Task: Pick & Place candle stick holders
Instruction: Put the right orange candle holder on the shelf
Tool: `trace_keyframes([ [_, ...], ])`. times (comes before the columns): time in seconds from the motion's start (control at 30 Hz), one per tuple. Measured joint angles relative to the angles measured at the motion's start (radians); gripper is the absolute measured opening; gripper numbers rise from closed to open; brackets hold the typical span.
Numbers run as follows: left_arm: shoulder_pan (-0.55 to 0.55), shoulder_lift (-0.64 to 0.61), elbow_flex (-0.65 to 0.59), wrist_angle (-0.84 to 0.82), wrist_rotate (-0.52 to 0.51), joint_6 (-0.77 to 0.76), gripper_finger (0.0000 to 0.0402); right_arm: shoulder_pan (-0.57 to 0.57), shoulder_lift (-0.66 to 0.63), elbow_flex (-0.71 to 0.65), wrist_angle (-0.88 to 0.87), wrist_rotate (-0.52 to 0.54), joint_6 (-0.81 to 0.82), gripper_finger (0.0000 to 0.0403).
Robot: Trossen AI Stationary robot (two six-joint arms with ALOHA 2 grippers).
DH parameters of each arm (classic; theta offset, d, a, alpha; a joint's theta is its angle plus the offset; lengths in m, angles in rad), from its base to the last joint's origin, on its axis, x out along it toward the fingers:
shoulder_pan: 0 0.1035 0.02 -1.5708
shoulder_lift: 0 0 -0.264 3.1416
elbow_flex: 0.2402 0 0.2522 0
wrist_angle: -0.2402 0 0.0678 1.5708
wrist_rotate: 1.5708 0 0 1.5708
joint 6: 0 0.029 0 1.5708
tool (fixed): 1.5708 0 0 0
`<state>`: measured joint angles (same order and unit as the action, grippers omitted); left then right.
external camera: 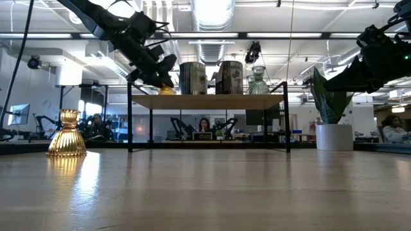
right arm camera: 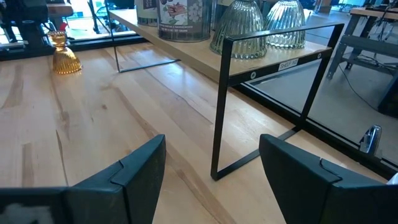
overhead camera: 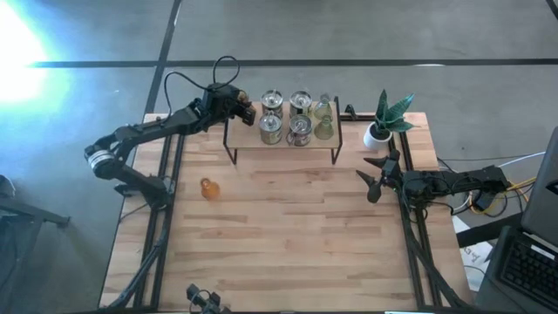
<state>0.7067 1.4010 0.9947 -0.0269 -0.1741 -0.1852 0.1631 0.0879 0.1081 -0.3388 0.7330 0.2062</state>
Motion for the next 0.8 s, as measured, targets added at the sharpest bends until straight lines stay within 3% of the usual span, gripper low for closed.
trace_keyframes([
  [0.8,0.000,-0.001,0.001,-0.040,0.016,0.004,0.0127,0.000,0.000,0.000,0.000,0.000,0.000,0.0251],
])
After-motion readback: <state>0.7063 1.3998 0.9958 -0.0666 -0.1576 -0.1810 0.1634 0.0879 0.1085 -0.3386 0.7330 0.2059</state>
